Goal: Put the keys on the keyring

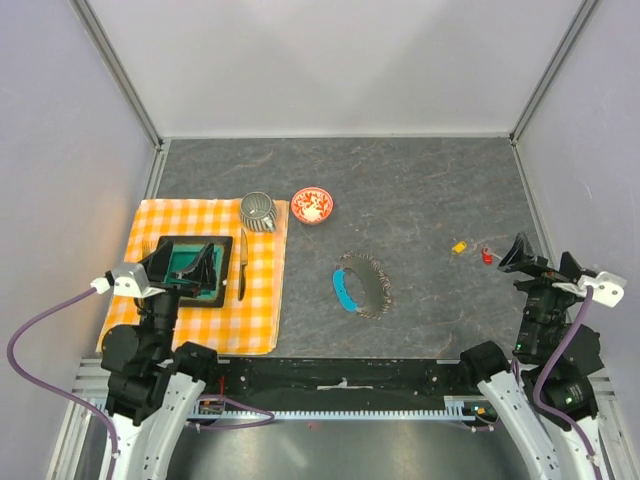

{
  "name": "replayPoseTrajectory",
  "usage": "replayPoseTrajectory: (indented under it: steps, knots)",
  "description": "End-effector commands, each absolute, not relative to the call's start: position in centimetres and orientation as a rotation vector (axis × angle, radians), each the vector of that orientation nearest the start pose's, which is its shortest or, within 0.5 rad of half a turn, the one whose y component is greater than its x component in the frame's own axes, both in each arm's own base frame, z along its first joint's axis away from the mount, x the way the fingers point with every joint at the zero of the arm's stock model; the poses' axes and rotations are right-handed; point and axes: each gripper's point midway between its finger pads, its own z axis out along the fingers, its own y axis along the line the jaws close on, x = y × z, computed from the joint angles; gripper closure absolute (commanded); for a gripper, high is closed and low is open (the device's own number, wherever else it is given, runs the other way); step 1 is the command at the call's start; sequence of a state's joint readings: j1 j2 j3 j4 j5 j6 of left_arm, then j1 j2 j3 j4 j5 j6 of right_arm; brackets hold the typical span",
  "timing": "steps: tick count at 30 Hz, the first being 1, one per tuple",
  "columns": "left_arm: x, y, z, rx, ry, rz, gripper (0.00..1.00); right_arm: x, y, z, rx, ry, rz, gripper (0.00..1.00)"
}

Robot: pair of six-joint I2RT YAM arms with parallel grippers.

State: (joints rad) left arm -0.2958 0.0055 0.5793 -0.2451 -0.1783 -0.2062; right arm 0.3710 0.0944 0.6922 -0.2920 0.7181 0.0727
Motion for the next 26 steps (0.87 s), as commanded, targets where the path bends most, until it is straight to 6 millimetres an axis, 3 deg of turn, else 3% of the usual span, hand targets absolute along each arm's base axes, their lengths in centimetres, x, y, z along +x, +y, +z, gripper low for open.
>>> replayPoseTrajectory:
  steps: [1, 26]
  knots:
    - [16.6, -2.6, 34.8, -0.139, 1.182, -0.363, 0.01, 16.2, -6.6, 34.2, 0.472, 1.215, -0.106, 0.02]
    - [16.9, -2.8, 34.9, -0.111, 1.165, -0.343, 0.01, 16.4, -6.7, 32.6, 0.484, 1.250, -0.120, 0.02]
